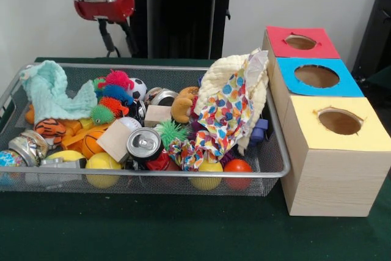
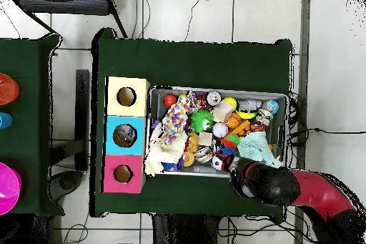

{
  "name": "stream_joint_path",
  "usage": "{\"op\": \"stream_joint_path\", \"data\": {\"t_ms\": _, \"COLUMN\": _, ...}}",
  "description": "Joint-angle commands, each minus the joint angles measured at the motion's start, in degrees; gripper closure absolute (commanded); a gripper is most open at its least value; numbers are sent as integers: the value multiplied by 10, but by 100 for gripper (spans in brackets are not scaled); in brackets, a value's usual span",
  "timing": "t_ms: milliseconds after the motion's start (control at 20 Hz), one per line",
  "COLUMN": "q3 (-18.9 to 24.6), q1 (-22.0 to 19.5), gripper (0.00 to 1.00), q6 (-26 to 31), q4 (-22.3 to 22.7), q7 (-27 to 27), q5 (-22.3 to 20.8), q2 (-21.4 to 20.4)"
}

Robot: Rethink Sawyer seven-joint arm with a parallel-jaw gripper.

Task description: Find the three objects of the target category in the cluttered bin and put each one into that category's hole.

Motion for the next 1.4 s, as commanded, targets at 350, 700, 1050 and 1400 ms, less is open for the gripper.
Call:
{"op": "stream_joint_path", "data": {"t_ms": 350, "q3": 4, "q1": 35, "gripper": 0, "q6": -64, "q4": 71, "q7": 45, "q5": 34, "q2": 39}}
{"op": "stream_joint_path", "data": {"t_ms": 700, "q3": -33, "q1": 60, "gripper": 0, "q6": -109, "q4": 35, "q7": 43, "q5": 5, "q2": 106}}
{"op": "stream_joint_path", "data": {"t_ms": 1050, "q3": -62, "q1": 73, "gripper": 0, "q6": -157, "q4": -8, "q7": 30, "q5": -12, "q2": 179}}
{"op": "stream_joint_path", "data": {"t_ms": 1400, "q3": -60, "q1": 86, "gripper": 0, "q6": -150, "q4": -37, "q7": 11, "q5": -4, "q2": 190}}
